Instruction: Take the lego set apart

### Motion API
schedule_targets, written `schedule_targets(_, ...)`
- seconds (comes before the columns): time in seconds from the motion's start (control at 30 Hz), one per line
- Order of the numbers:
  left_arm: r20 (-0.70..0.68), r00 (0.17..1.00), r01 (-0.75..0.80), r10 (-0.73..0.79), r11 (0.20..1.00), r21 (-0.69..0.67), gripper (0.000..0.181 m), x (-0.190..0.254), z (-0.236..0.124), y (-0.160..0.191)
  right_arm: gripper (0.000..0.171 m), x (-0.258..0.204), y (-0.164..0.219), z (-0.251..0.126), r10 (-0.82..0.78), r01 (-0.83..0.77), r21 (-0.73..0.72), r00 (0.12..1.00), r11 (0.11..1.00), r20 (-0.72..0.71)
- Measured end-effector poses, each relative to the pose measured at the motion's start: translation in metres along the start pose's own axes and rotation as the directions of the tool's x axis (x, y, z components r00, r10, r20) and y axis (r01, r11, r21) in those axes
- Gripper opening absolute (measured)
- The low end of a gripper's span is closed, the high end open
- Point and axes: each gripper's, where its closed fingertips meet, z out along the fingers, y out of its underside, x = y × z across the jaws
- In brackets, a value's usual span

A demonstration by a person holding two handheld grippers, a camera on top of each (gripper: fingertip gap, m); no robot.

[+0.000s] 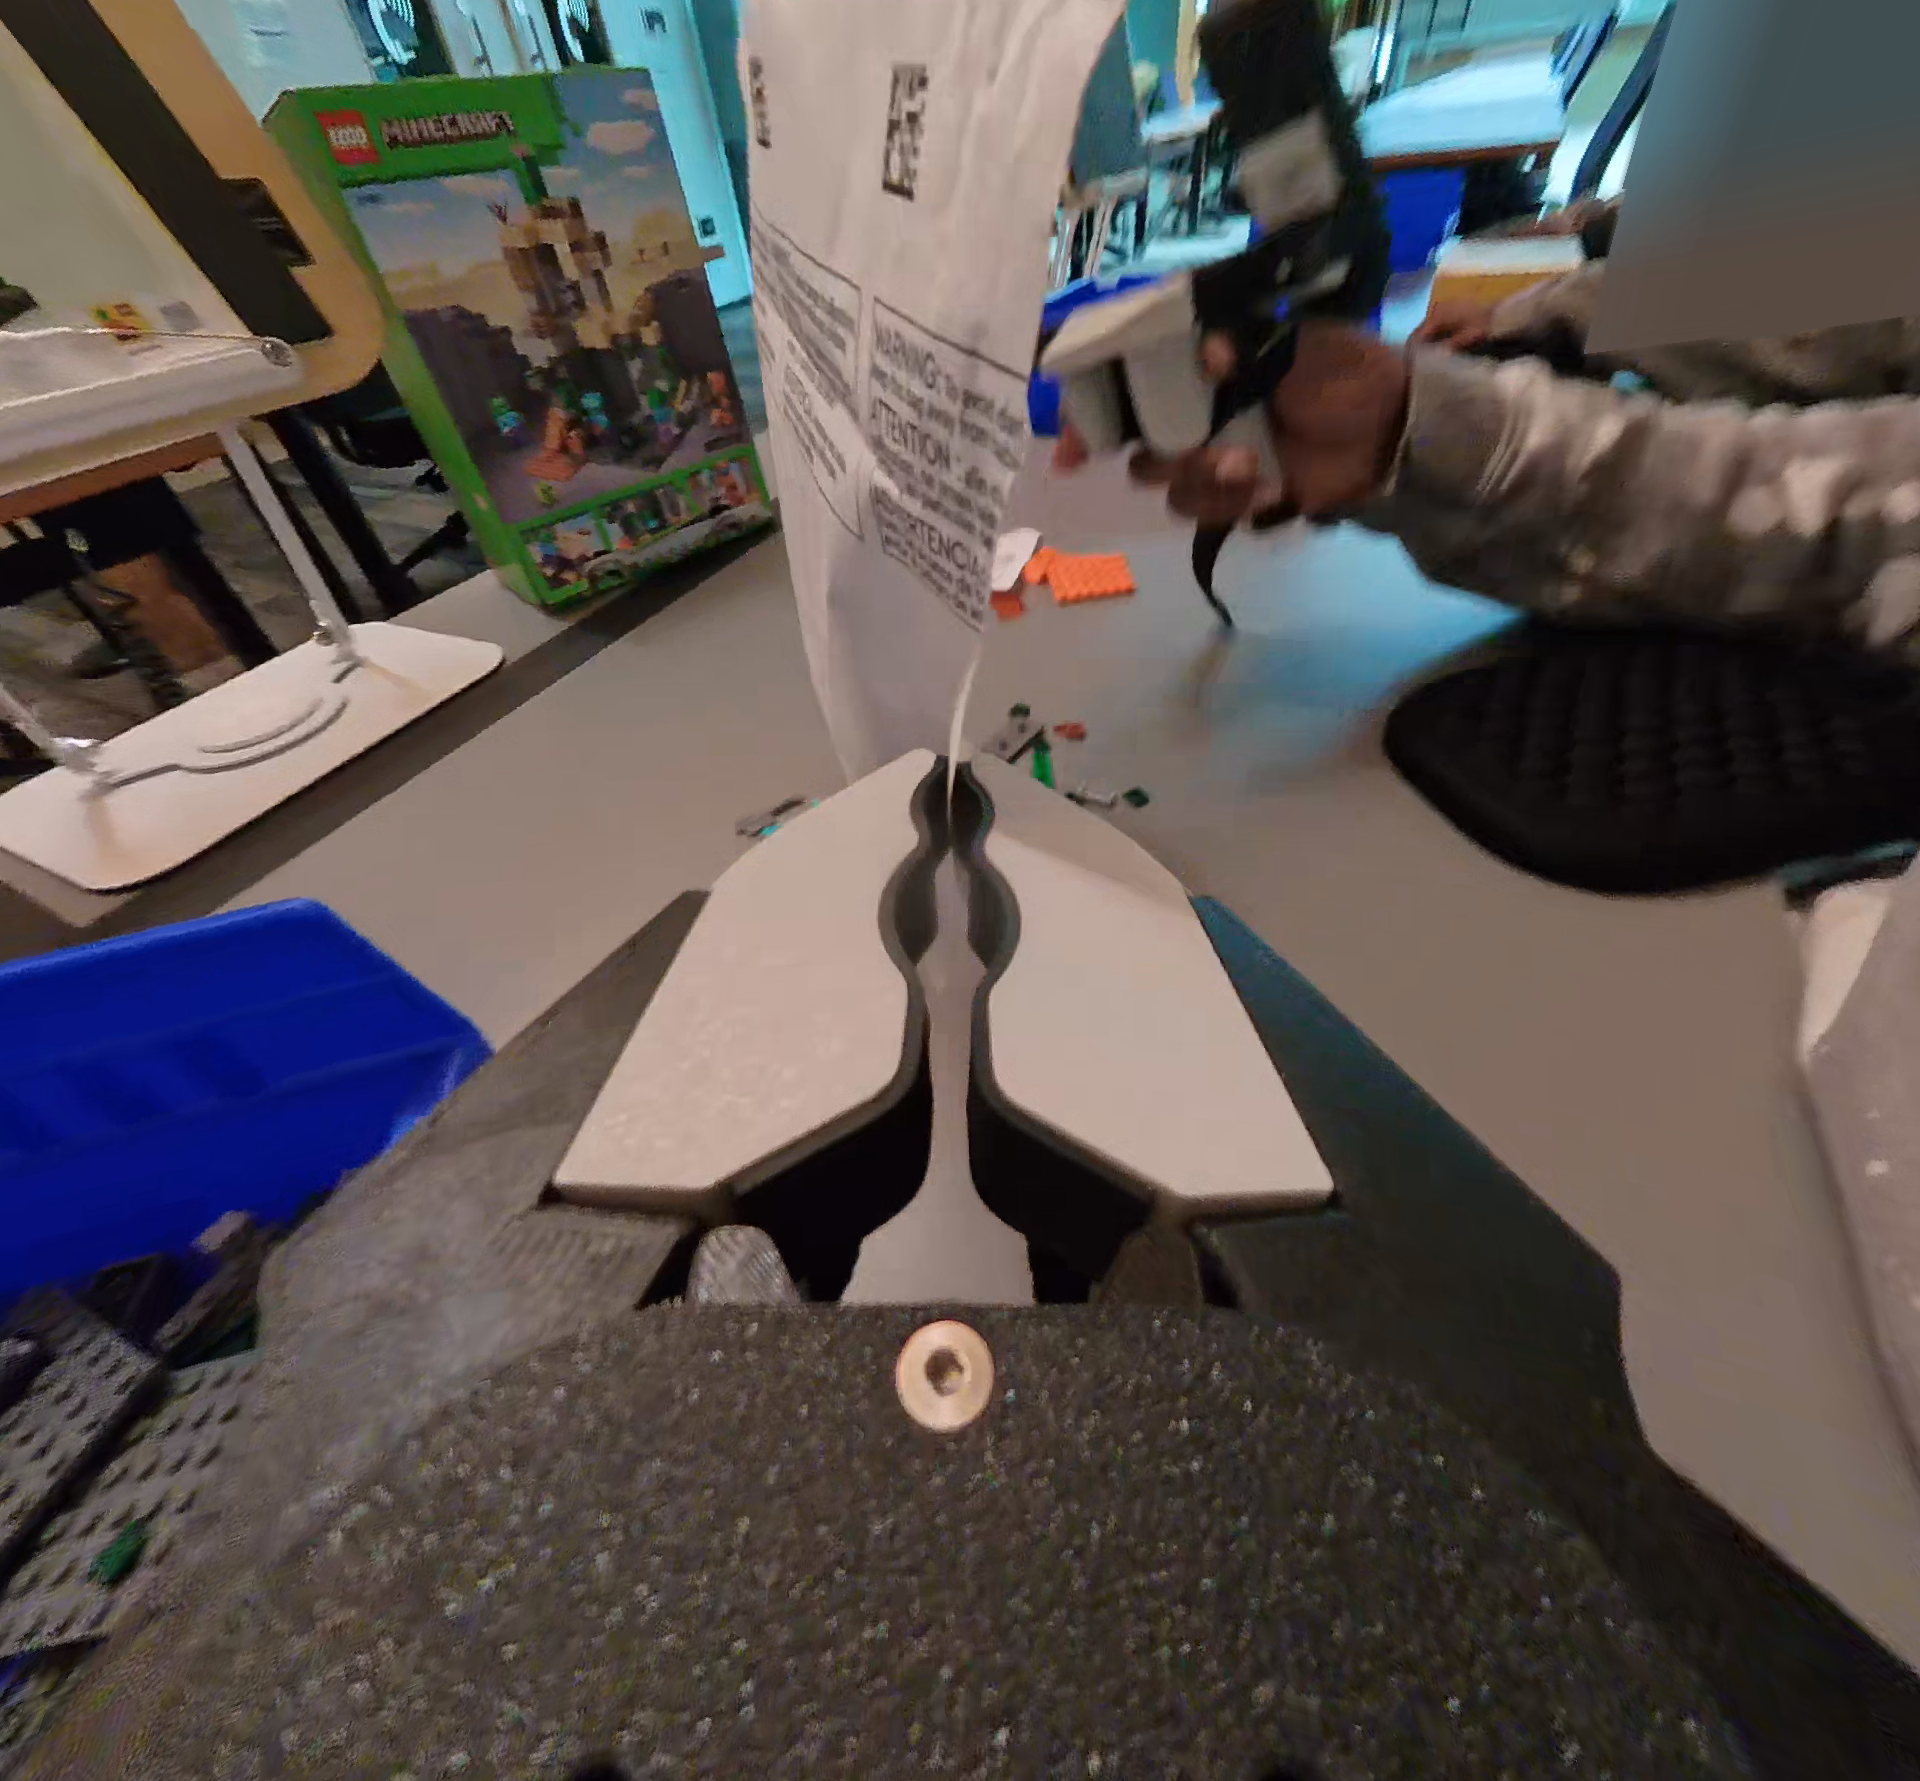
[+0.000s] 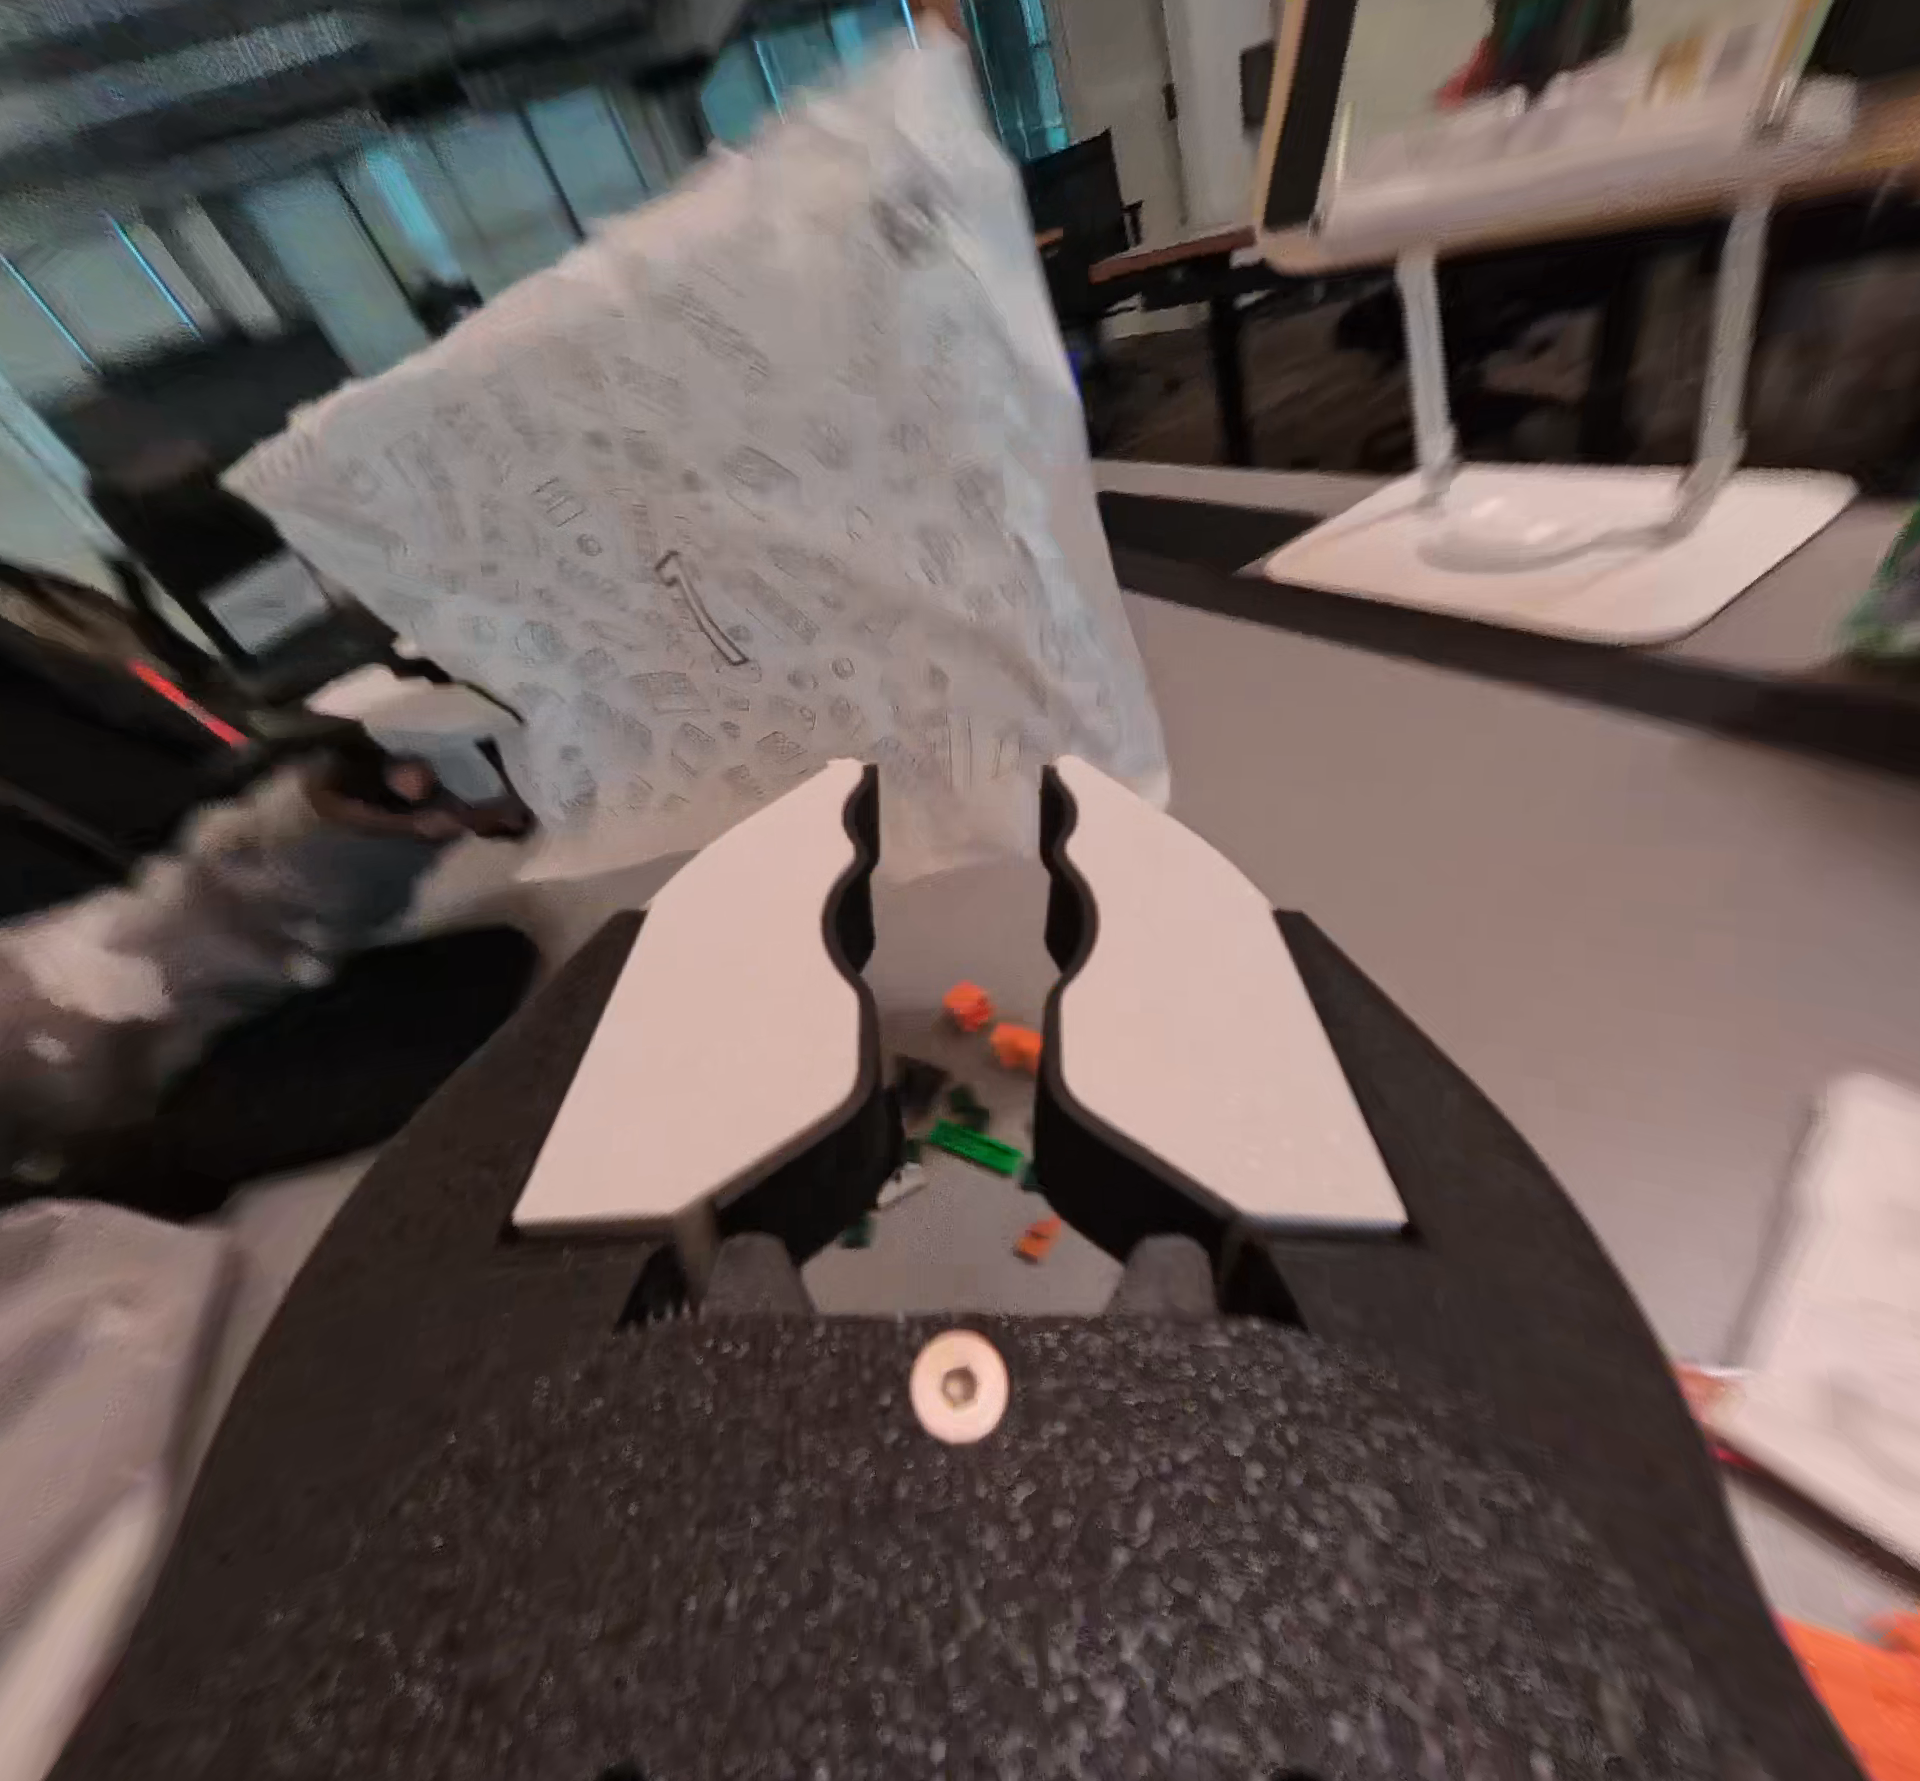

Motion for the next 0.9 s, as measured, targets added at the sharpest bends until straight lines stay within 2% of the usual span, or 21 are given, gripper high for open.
schedule_targets(0.1,-0.013,0.999,-0.045,0.044,0.997,-0.062,0.000,0.002,0.003,0.010,0.028,-0.035,-0.015,0.001,-0.350,0.351,-0.104,0.936,0.931,0.032)
schedule_targets(0.2,-0.040,0.993,-0.113,0.109,0.985,-0.129,0.000,0.007,0.008,0.022,0.033,-0.062,-0.016,0.012,-0.621,0.622,-0.216,0.780,0.753,0.081)
schedule_targets(0.3,-0.077,0.990,-0.128,0.118,0.980,-0.153,0.000,0.016,0.011,0.025,0.035,-0.077,-0.019,0.025,-0.770,0.768,-0.263,0.627,0.584,0.123)
schedule_targets(0.4,-0.088,0.987,-0.151,0.137,0.973,-0.177,0.000,0.022,0.012,0.027,0.032,-0.095,-0.016,0.035,-0.813,0.832,-0.260,0.544,0.490,0.209)
schedule_targets(0.53,-0.086,0.989,-0.138,0.124,0.973,-0.184,0.000,0.024,0.010,0.024,0.025,-0.111,-0.009,0.040,-0.841,0.875,-0.237,0.476,0.423,0.256)
schedule_targets(0.77,-0.084,0.990,-0.130,0.116,0.973,-0.191,0.000,0.023,0.007,0.025,0.022,-0.134,-0.012,0.027,-0.848,0.892,-0.168,0.452,0.420,0.276)
schedule_targets(0.9,-0.086,0.989,-0.134,0.120,0.973,-0.188,0.000,0.025,0.008,0.025,0.020,-0.135,0.001,0.023,-0.852,0.900,-0.203,0.432,0.386,0.297)
